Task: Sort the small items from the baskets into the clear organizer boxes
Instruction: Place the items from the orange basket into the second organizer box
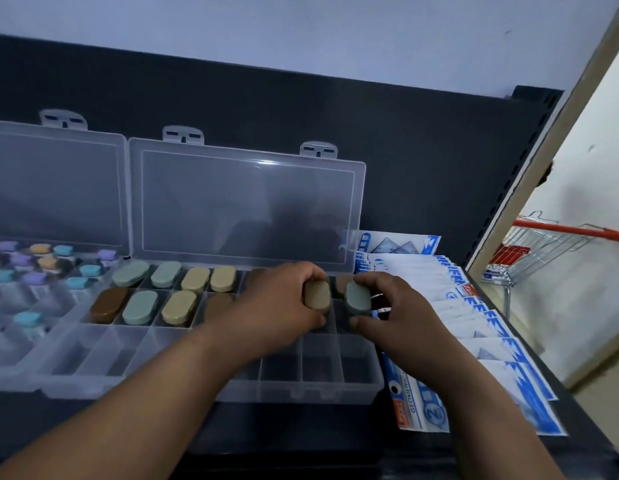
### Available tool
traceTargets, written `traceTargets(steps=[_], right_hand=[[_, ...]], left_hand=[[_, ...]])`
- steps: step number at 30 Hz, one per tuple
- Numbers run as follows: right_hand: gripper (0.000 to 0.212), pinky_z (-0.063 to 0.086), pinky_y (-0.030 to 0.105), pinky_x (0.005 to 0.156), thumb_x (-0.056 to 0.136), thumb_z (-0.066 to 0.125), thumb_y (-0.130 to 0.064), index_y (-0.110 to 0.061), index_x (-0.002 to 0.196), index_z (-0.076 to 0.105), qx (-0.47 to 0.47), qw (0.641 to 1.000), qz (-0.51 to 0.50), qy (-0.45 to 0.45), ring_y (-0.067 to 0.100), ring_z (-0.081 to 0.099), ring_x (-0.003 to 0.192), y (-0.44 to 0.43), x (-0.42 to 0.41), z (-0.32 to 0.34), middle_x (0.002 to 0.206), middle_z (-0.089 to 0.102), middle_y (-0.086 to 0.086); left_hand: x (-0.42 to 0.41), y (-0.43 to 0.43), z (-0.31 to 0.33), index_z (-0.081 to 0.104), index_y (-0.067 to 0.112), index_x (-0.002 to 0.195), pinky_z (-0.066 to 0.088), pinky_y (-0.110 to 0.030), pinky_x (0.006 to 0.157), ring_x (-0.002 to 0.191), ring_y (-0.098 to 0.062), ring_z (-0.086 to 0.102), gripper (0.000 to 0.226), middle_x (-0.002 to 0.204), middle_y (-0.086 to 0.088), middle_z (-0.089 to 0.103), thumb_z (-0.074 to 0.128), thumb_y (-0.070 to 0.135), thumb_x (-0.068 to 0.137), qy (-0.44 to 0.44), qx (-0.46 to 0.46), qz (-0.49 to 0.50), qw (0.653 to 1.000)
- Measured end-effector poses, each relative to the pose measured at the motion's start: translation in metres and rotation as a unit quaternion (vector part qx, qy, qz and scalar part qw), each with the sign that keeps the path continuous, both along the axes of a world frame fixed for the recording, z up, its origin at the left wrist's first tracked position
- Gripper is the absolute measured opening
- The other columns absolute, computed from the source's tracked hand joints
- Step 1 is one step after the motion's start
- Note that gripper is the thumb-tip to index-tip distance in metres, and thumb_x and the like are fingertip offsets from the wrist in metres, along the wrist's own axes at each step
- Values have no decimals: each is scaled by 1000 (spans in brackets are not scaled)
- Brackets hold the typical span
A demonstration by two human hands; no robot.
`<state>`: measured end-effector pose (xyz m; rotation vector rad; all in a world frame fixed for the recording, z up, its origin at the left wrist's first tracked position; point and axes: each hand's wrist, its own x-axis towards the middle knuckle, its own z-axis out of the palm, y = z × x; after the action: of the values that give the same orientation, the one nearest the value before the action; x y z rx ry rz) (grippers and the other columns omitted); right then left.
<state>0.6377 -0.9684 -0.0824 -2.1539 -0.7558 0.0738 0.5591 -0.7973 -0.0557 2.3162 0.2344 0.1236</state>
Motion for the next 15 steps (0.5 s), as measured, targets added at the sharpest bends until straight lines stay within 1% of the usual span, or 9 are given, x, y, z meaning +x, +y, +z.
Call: traceTargets(steps=[2, 4, 6, 8, 9, 12, 14, 15], right_hand=[[52, 38, 6, 81, 77, 74, -15, -42, 115, 50, -17, 1000, 6, -1, -5, 51, 99, -1, 2, -3, 111, 51, -17], [53, 38, 11, 86, 78, 73, -17, -34, 124, 52, -39, 999, 7, 9, 0, 50, 103, 0, 5, -5, 116, 50, -11], [54, 37, 10, 85, 79, 72, -19, -29, 128, 52, -55, 998, 14, 21, 3, 49, 105, -1, 7, -6, 119, 49, -8], [52, 35, 7, 81, 79, 72, -19, -28, 126, 52, -68, 997, 23, 26, 4, 49, 105, 0, 9, -5, 119, 49, -7], [51, 36, 8, 81, 79, 72, -19, -29, 125, 52, -73, 997, 24, 31, 4, 49, 104, 0, 9, -5, 119, 48, -7], [46, 40, 18, 88, 80, 72, -21, -31, 120, 52, -83, 995, 29, 46, 5, 48, 105, 0, 10, -2, 119, 47, -7], [43, 41, 21, 90, 80, 71, -20, -34, 116, 51, -89, 994, 40, 57, 6, 48, 104, 1, 10, 0, 119, 45, -7], [42, 42, 22, 90, 81, 70, -20, -36, 114, 50, -91, 993, 46, 64, 6, 48, 104, 0, 10, 1, 119, 44, -8]], left_hand=[[2, -2, -3, 58, 35, 114, 50, -35, 91, 99, -7, 55, 44, 106, 14, 60, 76, 24, 75, 8, 45, -7, 999], [3, -1, -5, 58, 36, 111, 48, -36, 92, 99, -7, 52, 41, 99, 19, 55, 75, 27, 75, 8, 89, -12, 996], [4, -1, -7, 59, 37, 109, 45, -38, 94, 101, -9, 50, 40, 97, 21, 52, 76, 29, 74, 10, 95, -13, 995], [6, -1, -9, 58, 38, 109, 43, -41, 97, 105, -12, 50, 42, 104, 18, 55, 77, 31, 72, 17, 97, -10, 995], [7, -1, -10, 58, 38, 110, 43, -41, 98, 108, -14, 49, 43, 108, 16, 55, 77, 32, 71, 21, 103, -9, 994], [8, 0, -11, 55, 39, 117, 40, -41, 100, 114, -13, 43, 50, 111, 18, 49, 76, 35, 72, 30, 109, -16, 993], [7, 1, -10, 52, 38, 123, 36, -39, 103, 116, -9, 36, 53, 112, 19, 43, 75, 36, 75, 37, 118, -26, 992], [7, 2, -10, 50, 38, 126, 34, -38, 104, 116, -8, 33, 56, 116, 18, 43, 74, 36, 76, 39, 126, -31, 991]])
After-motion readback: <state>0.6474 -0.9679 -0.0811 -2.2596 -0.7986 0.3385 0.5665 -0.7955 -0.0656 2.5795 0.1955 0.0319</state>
